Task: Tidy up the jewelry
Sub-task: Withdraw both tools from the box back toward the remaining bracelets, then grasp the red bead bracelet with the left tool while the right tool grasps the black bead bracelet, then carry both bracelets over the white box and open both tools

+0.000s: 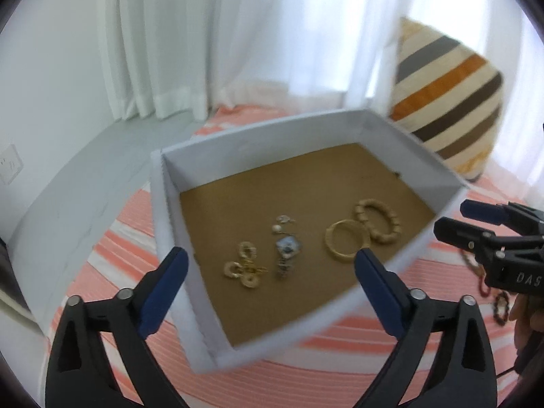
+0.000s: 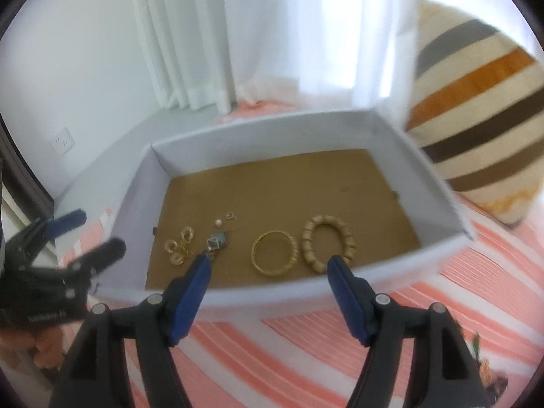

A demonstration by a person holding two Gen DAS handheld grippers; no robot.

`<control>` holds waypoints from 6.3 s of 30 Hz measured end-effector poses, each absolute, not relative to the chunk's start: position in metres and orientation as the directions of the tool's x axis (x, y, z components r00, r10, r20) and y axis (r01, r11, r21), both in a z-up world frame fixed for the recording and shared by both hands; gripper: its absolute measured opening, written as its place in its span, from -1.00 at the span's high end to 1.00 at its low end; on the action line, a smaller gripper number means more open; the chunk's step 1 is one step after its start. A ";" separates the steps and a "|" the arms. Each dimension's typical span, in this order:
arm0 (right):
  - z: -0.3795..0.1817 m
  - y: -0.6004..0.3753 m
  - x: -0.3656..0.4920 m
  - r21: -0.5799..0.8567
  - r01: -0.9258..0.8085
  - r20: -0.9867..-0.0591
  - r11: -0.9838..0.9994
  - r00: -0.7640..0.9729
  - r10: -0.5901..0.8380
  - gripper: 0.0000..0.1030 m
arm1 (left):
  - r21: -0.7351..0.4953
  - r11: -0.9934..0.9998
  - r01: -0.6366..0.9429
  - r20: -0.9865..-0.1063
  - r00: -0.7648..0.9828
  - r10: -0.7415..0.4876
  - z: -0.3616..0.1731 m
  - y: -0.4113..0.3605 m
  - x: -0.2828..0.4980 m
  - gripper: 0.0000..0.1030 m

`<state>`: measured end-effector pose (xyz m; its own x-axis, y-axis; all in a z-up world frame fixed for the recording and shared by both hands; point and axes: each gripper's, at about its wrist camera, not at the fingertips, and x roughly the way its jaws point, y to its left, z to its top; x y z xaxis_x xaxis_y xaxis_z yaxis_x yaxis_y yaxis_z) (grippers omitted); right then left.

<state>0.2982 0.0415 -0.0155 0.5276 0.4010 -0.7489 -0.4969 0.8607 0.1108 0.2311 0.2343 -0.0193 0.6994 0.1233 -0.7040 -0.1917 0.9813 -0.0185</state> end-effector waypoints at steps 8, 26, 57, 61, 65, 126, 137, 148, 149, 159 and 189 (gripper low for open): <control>0.006 -0.043 0.203 0.074 -0.408 -0.668 0.910 0.657 0.349 -0.61 | -0.043 0.994 -0.100 -0.699 0.714 0.041 -0.016 0.156 0.172 -0.96; -0.083 -0.241 0.047 0.035 0.062 -0.792 0.997 0.610 -0.010 -0.64 | -0.038 0.978 0.204 -0.808 0.570 -0.150 -0.084 0.003 0.089 -0.96; -0.092 -0.248 0.040 0.167 0.057 -0.790 0.984 0.605 0.099 -0.64 | -0.097 0.968 0.232 -0.828 0.520 -0.208 -0.084 -0.004 0.102 -0.95; -0.091 -0.252 0.039 0.171 0.056 -0.783 0.984 0.613 0.101 -0.64 | -0.098 0.968 0.229 -0.819 0.534 -0.209 -0.077 -0.006 0.108 -0.95; -0.090 -0.260 0.040 0.169 0.064 -0.781 0.984 0.617 0.094 -0.64 | -0.109 0.966 0.236 -0.821 0.526 -0.221 -0.078 -0.007 0.111 -0.95; -0.147 -0.272 0.223 0.006 -0.036 -0.857 0.999 0.515 0.024 0.76 | -0.114 0.928 0.355 -0.861 0.431 -0.271 -0.159 -0.131 0.300 0.86; -0.078 -0.276 0.175 0.112 -0.071 -0.806 0.991 0.577 0.133 0.76 | -0.258 0.902 0.347 -0.793 0.457 -0.403 -0.076 -0.066 0.246 0.86; -0.012 -0.215 0.172 0.132 -0.218 -0.756 0.967 0.609 0.241 0.76 | -0.237 0.931 0.279 -0.784 0.511 -0.353 -0.013 0.017 0.204 0.86; -0.006 -0.206 0.175 0.135 -0.234 -0.750 0.963 0.611 0.254 0.76 | -0.239 0.932 0.273 -0.782 0.515 -0.352 -0.008 0.026 0.203 0.86; 0.049 -0.099 0.212 0.159 -0.425 -0.691 0.891 0.596 0.408 0.76 | -0.183 0.970 0.159 -0.743 0.624 -0.242 0.049 0.122 0.202 0.86; -0.003 0.176 0.391 -0.002 -0.649 -0.776 0.761 0.481 0.408 0.60 | -0.088 0.982 -0.167 -0.836 0.549 0.018 -0.034 0.291 0.348 0.84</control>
